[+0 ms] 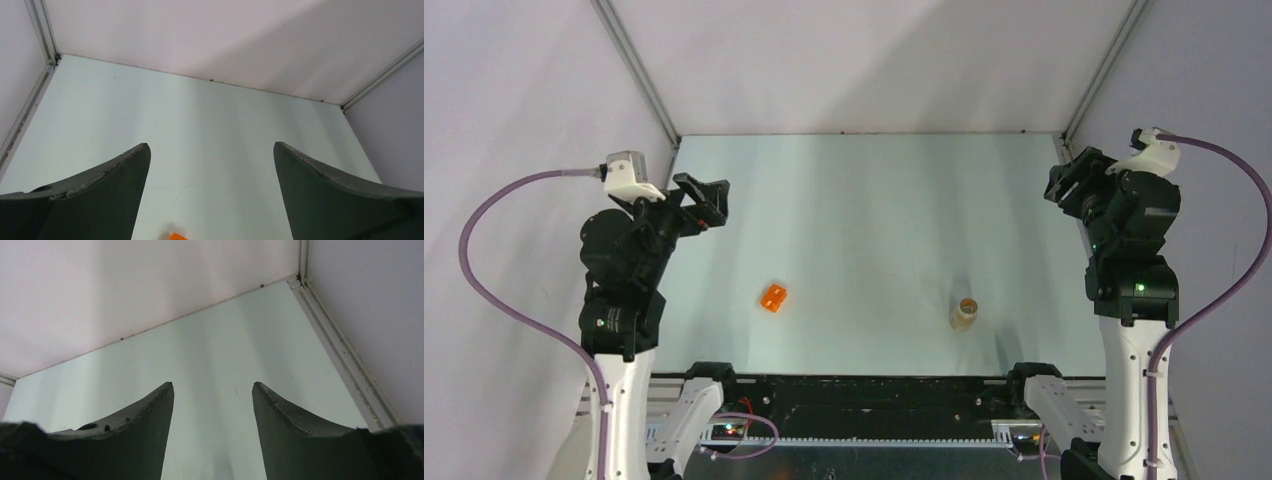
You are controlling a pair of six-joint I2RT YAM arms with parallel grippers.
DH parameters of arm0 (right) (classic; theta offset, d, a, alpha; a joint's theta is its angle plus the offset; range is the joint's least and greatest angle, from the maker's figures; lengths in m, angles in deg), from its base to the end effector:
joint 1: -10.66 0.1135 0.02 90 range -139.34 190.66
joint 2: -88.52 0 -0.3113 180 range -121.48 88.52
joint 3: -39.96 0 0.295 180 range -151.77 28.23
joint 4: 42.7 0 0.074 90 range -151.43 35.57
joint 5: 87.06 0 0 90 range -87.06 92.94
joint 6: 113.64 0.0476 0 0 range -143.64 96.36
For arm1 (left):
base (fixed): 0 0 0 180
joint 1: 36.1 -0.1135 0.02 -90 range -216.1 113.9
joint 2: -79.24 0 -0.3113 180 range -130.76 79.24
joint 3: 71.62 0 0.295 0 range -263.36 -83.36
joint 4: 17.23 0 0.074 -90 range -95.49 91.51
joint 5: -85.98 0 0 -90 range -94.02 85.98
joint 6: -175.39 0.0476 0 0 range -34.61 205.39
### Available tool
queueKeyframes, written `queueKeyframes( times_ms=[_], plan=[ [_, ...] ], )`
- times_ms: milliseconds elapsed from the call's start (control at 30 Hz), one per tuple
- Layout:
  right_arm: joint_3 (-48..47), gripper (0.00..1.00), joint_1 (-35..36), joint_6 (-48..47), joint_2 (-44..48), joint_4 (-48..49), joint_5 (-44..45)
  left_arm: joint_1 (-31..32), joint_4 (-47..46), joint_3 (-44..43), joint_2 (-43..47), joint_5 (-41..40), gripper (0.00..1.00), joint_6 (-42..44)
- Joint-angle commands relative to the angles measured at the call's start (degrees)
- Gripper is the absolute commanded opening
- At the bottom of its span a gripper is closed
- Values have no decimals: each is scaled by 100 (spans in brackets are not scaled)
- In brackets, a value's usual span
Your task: Sort the pills into containers
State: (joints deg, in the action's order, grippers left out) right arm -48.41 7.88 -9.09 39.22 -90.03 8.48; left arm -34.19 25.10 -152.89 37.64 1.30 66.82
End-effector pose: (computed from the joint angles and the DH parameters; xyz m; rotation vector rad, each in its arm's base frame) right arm 0.1657 -0.0126 0.5180 0.3290 1.6829 0.0695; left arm 0.1353 -0.0089 0.5029 -0.1643 1.6200 -0.3504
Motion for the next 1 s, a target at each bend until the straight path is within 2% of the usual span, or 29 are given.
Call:
queueKeyframes(
  times_ms=[0,267,467,600,733,800,833,967],
  plan=[
    [-7,64,-37,119,-16,-17,-105,26,-327,354,76,-9,99,-49],
    [255,65,-38,327,-136,62,-774,28,-236,1172,-534,289,99,163],
    [545,66,-30,482,-181,-1,-907,114,-35,1809,-1052,-188,96,-74],
    [744,65,-16,676,-201,-8,-1033,124,227,2208,-1334,-497,91,-520],
    [949,43,1,779,-235,45,-1172,122,-109,2853,-1452,-512,85,-1268],
    [1001,34,6,833,-281,47,-1206,126,-382,3154,-1541,-510,73,-1517],
    [1015,32,13,854,-321,46,-1210,130,-455,3301,-1635,-512,63,-1575],
    [1028,28,22,908,-408,12,-1287,154,-651,3455,-2069,-1131,46,-1702]
  ],
)
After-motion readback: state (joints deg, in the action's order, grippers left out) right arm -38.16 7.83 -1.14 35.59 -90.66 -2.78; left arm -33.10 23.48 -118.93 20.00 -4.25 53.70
